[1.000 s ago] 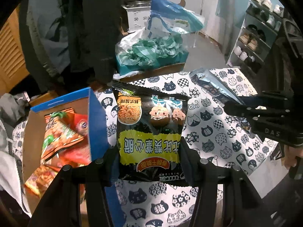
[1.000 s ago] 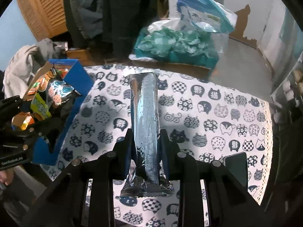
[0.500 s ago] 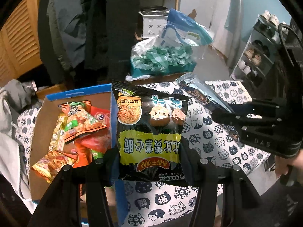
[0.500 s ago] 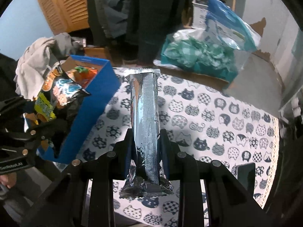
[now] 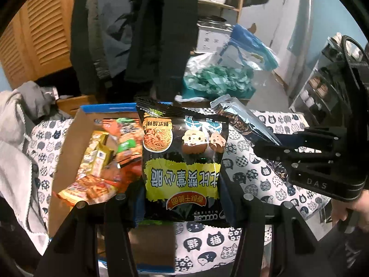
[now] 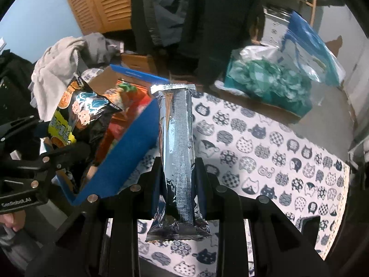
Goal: Organize snacks
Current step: 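Lift and carry the black bag and silver bar over the box with both grippers, then open both grippers to drop the black bag and silver bar into the box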
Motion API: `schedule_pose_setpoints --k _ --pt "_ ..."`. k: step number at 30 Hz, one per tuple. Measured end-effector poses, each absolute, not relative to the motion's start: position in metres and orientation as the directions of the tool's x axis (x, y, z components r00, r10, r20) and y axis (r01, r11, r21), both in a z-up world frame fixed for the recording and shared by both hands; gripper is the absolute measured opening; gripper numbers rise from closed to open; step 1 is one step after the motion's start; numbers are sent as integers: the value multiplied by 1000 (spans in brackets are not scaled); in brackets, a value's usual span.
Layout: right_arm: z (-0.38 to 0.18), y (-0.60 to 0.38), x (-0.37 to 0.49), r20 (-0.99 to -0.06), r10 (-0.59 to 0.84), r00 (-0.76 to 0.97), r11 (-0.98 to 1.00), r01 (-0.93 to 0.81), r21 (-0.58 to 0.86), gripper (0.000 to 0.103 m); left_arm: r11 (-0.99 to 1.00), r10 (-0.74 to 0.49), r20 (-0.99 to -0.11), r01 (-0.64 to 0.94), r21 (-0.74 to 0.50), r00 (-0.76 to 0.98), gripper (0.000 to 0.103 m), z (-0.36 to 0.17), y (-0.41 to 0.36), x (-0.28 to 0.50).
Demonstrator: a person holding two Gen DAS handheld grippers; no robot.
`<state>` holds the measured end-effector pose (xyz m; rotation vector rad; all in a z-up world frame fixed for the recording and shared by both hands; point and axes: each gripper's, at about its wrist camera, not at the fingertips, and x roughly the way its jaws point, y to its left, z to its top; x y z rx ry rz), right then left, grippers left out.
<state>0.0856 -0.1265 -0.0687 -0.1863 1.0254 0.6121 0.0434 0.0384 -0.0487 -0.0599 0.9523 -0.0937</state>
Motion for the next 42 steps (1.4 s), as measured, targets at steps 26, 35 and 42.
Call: schedule_pose_setpoints --k 26,35,42 --pt "-62 7 95 -850 452 272 738 -649 185 25 957 4 -815 -238 -165 579 55 -64 179 23" --pt "-74 47 91 -862 455 223 708 -678 199 25 949 14 -831 -269 -165 557 55 -79 197 17" --pt "-83 54 93 -856 489 167 689 -675 263 31 949 6 -841 -268 -165 541 61 -82 194 19"
